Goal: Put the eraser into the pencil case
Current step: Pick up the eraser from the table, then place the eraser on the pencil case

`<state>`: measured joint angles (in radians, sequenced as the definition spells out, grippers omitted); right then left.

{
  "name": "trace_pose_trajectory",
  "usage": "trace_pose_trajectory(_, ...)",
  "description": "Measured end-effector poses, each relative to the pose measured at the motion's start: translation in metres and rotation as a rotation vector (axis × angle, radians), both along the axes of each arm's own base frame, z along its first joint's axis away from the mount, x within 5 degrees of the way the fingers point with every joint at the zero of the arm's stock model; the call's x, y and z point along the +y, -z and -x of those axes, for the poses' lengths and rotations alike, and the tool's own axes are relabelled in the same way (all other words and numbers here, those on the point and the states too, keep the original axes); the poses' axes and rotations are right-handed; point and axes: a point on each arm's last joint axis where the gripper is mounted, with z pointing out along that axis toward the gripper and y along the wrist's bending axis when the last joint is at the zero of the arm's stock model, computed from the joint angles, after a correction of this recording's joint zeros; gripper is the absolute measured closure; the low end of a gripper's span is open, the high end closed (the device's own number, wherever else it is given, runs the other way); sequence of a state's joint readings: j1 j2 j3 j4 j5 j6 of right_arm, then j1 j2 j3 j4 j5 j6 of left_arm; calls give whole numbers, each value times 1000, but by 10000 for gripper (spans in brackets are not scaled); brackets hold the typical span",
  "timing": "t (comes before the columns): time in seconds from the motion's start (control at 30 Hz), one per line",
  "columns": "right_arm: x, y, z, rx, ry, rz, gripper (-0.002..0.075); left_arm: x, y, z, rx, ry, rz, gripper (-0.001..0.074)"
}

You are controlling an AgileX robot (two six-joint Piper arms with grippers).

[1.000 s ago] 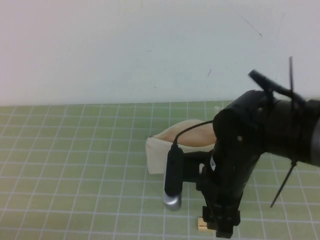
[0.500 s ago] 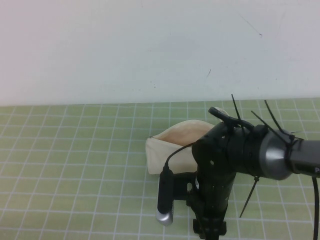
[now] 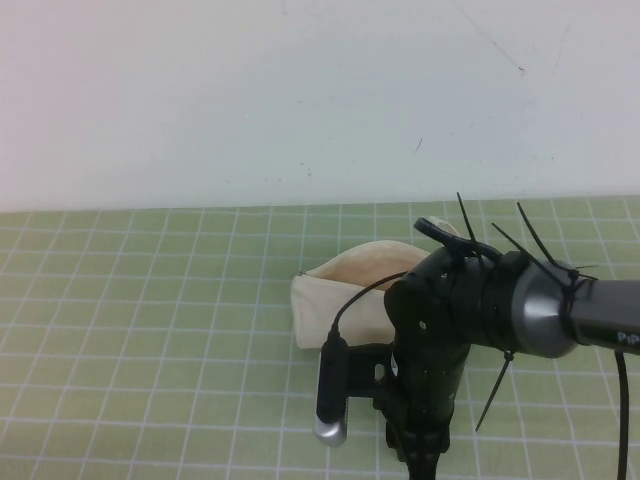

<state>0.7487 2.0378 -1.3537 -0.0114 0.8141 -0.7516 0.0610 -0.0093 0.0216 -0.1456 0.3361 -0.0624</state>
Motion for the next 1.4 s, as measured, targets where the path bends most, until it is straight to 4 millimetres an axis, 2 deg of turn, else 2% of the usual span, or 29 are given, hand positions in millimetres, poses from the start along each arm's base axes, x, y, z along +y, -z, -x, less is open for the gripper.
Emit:
trace_pose_trajectory(0.03, -1, 0, 0, 4, 2, 4, 519, 0, 0, 0, 0, 0, 0, 738)
trace_pose_trajectory(0.2, -5, -11, 4, 35, 25, 30, 517, 0, 0, 0, 0, 0, 0, 738)
trace_pose_trajectory(0.3, -5, -37, 4, 20, 60, 13, 517, 0, 0, 0, 0, 0, 0, 738)
trace_pose_trajectory(0.53, 0, -126, -6, -159, 212, -173, 517, 0, 0, 0, 0, 0, 0, 738)
trace_pose_trajectory(0.63, 2, -154, -18, -272, 290, -253, 517, 0, 0, 0, 0, 0, 0, 738)
trace_pose_trajectory(0.73, 0, -166, -34, -363, 361, -332, 517, 0, 0, 0, 0, 0, 0, 738)
trace_pose_trajectory(0.83, -6, -160, -52, -396, 440, -377, 517, 0, 0, 0, 0, 0, 0, 738)
trace_pose_trajectory(0.97, -11, -134, -73, -392, 498, -356, 517, 0, 0, 0, 0, 0, 0, 738)
trace_pose_trajectory(1.1, -7, -109, -81, -360, 506, -318, 517, 0, 0, 0, 0, 0, 0, 738)
trace_pose_trajectory(1.2, -5, -100, -85, -356, 504, -315, 515, 0, 0, 0, 0, 0, 0, 738)
trace_pose_trajectory(1.27, -3, -96, -87, -357, 517, -327, 483, 0, 0, 0, 0, 0, 0, 738)
trace_pose_trajectory(1.4, -3, -96, -87, -353, 544, -338, 368, 0, 0, 0, 0, 0, 0, 738)
